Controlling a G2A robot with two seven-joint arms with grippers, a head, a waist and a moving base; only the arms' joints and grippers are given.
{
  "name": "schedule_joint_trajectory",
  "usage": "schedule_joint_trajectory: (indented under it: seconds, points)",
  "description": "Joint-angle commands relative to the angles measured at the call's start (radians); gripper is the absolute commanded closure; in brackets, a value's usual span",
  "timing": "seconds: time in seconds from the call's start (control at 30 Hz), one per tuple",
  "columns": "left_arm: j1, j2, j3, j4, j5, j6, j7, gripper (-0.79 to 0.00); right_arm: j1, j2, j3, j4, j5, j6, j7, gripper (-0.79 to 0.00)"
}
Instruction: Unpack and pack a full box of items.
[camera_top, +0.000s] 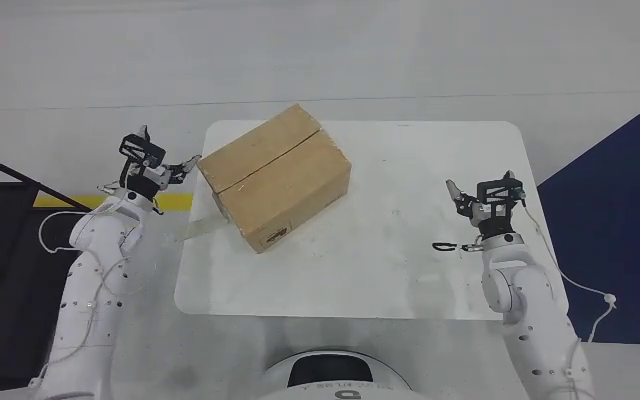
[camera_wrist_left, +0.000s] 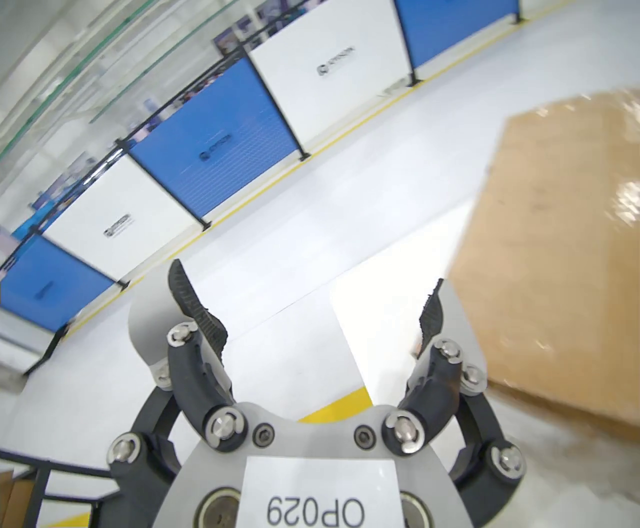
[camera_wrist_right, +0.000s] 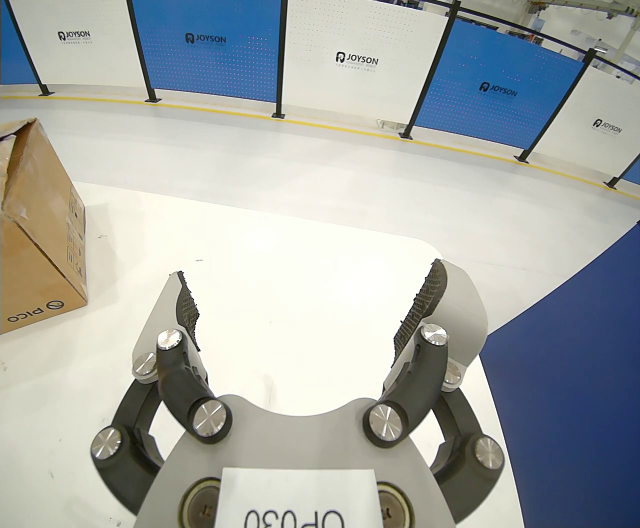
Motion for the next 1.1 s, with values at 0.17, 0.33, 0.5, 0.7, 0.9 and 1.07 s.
schedule_joint_trajectory:
  seconds: [0.17,0.33,0.5,0.7,0.9,1.07]
  points:
    - [0.143,0.046,-0.114,-0.042,0.042,-0.336,0.286,-0.785,0.000,0.000,0.000,0.000,0.000,0.000,0.000,-0.785]
    - [0.154,0.058,-0.117,-0.055,0.128,-0.302,0.295,-0.785,0.000,0.000,0.000,0.000,0.000,0.000,0.000,-0.785]
    - [0.103,0.046,-0.032,-0.046,0.121,-0.216,0.217,-0.785,0.000,0.000,0.000,0.000,0.000,0.000,0.000,-0.785]
    - [0.061,0.041,0.045,-0.048,0.173,-0.163,0.170,-0.785,0.000,0.000,0.000,0.000,0.000,0.000,0.000,-0.785]
    - [0.030,0.042,0.071,-0.017,0.216,-0.092,0.147,-0.785,0.000,0.000,0.000,0.000,0.000,0.000,0.000,-0.785]
    - [0.020,0.048,0.041,-0.016,0.173,-0.099,0.169,-0.785,0.000,0.000,0.000,0.000,0.000,0.000,0.000,-0.785]
